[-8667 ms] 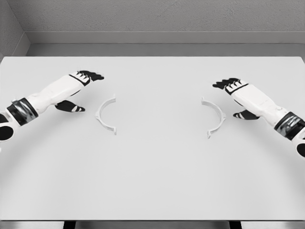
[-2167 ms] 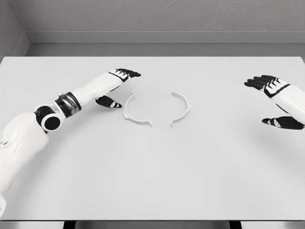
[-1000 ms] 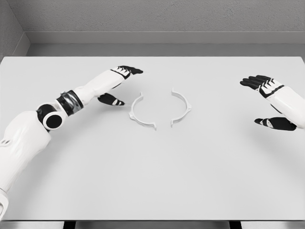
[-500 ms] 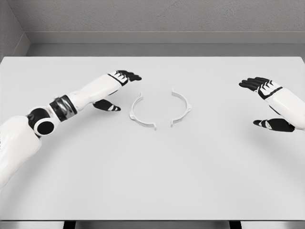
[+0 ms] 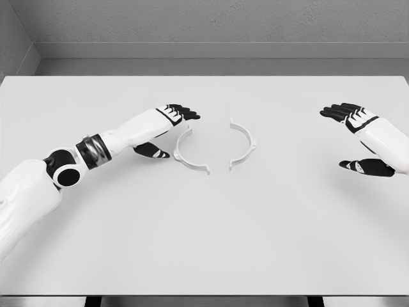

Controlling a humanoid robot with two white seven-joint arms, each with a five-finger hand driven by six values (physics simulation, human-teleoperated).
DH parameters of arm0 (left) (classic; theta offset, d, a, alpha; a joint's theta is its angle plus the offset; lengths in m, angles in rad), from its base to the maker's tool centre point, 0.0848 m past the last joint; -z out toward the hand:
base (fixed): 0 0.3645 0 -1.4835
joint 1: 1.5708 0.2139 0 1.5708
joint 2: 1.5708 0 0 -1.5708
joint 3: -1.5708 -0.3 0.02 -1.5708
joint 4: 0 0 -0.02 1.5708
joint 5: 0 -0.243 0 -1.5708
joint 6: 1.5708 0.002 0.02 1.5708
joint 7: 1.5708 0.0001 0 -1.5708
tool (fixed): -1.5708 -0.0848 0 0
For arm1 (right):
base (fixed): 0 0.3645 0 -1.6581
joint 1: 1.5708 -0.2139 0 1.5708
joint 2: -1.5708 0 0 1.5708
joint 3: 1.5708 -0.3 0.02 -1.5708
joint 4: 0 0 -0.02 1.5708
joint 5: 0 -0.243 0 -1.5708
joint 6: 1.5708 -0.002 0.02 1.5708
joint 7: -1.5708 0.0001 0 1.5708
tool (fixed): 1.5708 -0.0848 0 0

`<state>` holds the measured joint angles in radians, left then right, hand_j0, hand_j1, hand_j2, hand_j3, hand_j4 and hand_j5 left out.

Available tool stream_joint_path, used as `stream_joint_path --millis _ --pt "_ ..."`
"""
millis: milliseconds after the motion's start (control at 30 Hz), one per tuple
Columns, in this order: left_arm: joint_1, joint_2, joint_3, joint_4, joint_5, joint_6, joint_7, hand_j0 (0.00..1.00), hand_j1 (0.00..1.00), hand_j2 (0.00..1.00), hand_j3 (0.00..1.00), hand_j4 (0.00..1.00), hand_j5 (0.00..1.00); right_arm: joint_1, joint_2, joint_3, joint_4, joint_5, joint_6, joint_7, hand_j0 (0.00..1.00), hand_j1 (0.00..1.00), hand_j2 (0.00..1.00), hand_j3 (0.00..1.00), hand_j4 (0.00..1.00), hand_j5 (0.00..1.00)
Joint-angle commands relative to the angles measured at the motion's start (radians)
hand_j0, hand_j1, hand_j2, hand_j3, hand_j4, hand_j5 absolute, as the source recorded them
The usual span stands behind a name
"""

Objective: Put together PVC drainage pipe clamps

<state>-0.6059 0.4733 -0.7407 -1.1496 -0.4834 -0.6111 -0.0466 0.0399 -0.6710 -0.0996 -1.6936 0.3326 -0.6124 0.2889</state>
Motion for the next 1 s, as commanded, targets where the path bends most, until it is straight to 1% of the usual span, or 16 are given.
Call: stream_joint_path --millis 0,500,633,967 --pt "0.0 0.001 0.0 -0.013 0.006 0.0 0.001 1.0 1.0 1.0 1.0 1.0 1.0 0.0 -0.001 0.0 0.002 -0.007 0.002 -0.001 1.0 1.0 1.0 1.0 1.0 1.0" --pt "0.003 -0.021 0.003 0.001 -0.001 0.0 0.001 1.0 1.0 1.0 1.0 1.0 1.0 0.0 -0.001 -0.003 0.005 -0.007 0.002 -0.002 1.0 1.0 1.0 1.0 1.0 1.0" --pt "-0.002 -0.021 0.003 0.025 -0.001 0.0 0.001 1.0 1.0 1.0 1.0 1.0 1.0 0.002 -0.002 -0.005 0.005 -0.007 0.002 -0.001 1.0 1.0 1.0 1.0 1.0 1.0" --pt "-0.005 -0.048 0.003 0.04 -0.003 0.0 0.001 1.0 1.0 1.0 1.0 1.0 1.0 0.002 -0.001 -0.005 0.005 -0.007 0.002 -0.001 1.0 1.0 1.0 1.0 1.0 1.0"
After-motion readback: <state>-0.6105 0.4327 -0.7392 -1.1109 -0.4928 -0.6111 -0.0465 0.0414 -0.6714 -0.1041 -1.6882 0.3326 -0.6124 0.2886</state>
